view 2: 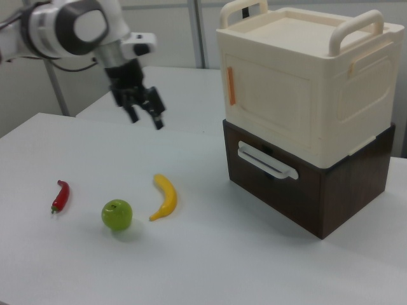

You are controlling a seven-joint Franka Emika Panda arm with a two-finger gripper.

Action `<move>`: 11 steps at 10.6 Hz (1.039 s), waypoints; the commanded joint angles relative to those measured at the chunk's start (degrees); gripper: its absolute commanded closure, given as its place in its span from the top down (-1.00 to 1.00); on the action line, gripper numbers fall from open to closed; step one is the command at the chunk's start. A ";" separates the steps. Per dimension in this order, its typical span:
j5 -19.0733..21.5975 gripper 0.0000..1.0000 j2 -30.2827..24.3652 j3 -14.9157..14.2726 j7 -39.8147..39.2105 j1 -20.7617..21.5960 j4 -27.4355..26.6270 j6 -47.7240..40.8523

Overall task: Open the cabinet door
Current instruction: 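Move the gripper toward the orange handle on the cream cabinet door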

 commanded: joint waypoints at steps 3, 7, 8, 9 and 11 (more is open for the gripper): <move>-2.16 1.00 5.10 -0.38 5.34 -6.03 3.97 18.88; -7.24 1.00 9.05 -0.46 12.27 -7.27 5.03 34.18; -8.56 1.00 9.85 -1.16 15.08 -7.44 5.03 37.70; -9.97 0.95 10.20 -1.78 16.84 -7.44 5.03 40.00; -12.52 0.63 11.26 -1.96 16.95 -7.53 5.03 41.42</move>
